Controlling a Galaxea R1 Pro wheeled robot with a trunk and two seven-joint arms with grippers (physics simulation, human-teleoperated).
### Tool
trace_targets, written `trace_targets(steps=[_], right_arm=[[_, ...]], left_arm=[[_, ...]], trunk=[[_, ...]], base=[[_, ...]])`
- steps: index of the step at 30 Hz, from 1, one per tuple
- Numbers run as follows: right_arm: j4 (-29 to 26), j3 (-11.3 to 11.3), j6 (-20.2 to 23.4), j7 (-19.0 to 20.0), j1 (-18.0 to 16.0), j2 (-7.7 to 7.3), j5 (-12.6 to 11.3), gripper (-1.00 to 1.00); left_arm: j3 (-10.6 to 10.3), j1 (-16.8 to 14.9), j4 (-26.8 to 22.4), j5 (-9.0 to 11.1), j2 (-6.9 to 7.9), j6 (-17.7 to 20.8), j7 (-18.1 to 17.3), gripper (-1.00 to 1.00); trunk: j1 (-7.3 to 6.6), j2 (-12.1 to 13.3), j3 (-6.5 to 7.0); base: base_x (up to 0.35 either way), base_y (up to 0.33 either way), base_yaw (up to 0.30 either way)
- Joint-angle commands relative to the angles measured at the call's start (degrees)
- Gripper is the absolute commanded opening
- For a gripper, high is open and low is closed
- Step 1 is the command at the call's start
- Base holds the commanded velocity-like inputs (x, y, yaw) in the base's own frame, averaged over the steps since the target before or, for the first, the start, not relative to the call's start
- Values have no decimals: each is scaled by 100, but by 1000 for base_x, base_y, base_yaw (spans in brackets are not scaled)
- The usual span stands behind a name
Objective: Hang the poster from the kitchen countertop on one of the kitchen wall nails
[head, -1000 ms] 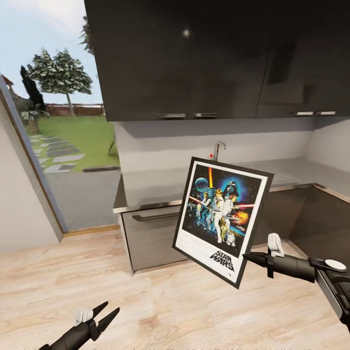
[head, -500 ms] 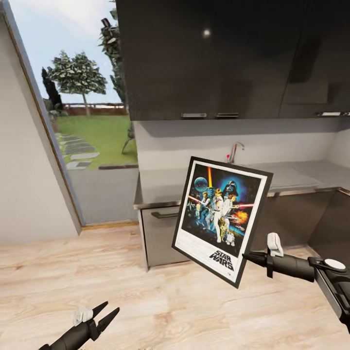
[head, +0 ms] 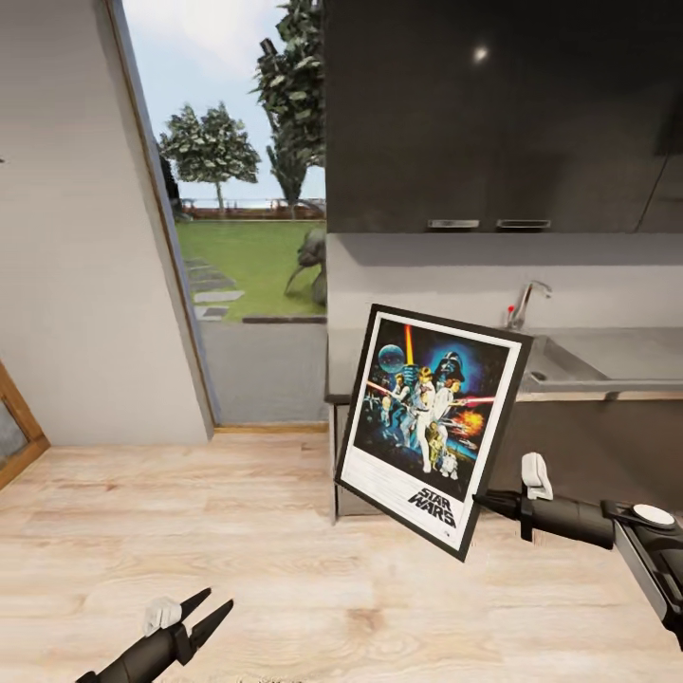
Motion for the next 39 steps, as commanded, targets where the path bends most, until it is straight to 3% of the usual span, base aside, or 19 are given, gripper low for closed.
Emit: trace_targets(steps=[1, 15, 28, 39], right_arm=[[-2, -3, 88, 40, -4, -2, -34, -100], [0, -10, 88, 40, 0, 2, -37, -100], [0, -11, 80, 39, 5, 4, -56, -100], [-3, -11, 83, 40, 5, 3, -52, -100]], left_arm=[[-1, -8, 9, 2, 0, -47, -14, 100], [-1, -7, 9, 2, 2, -41, -14, 100], [-1, -6, 9, 2, 5, -40, -14, 100], [-1, -5, 9, 2, 5, -40, -11, 100]], trunk=[[4, -13, -16], [4, -13, -49], [4, -13, -31], [4, -13, 68]], base=[[0, 61, 274], [0, 213, 229], [0, 281, 16], [0, 30, 0]])
